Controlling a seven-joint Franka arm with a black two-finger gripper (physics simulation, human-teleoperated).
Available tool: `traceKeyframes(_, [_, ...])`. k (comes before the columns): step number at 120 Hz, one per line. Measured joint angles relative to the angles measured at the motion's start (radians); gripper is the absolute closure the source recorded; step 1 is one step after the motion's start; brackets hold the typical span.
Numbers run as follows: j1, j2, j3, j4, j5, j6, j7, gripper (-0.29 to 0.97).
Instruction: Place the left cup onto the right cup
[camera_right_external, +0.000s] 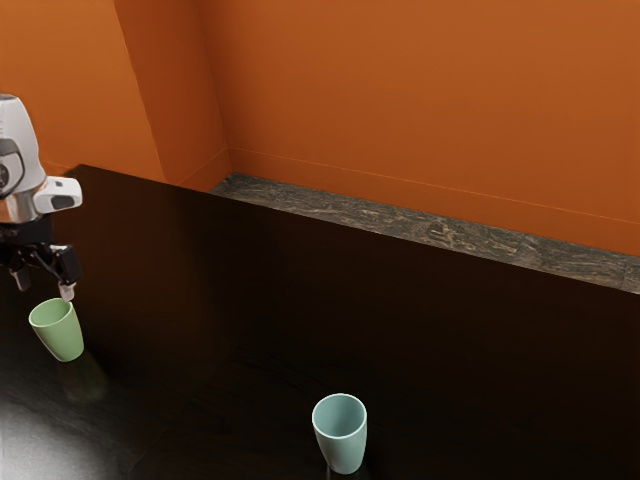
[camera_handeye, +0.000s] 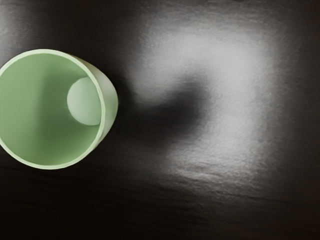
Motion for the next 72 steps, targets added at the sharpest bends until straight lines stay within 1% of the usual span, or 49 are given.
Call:
traceKeyframes(7, [0.007, 0.011, 0.005, -0.023, 0.016, 0.039, 0.005, 0.00])
traceKeyframes(27, [0.025, 0.061, 0.089, -0.029, 0.044, 0.141, 0.038, 0.00])
traceKeyframes(40, [0.027, 0.073, 0.122, -0.026, 0.055, 0.180, 0.065, 0.00])
traceKeyframes(72, [0.028, 0.128, 0.131, -0.021, 0.061, 0.251, 0.122, 0.00])
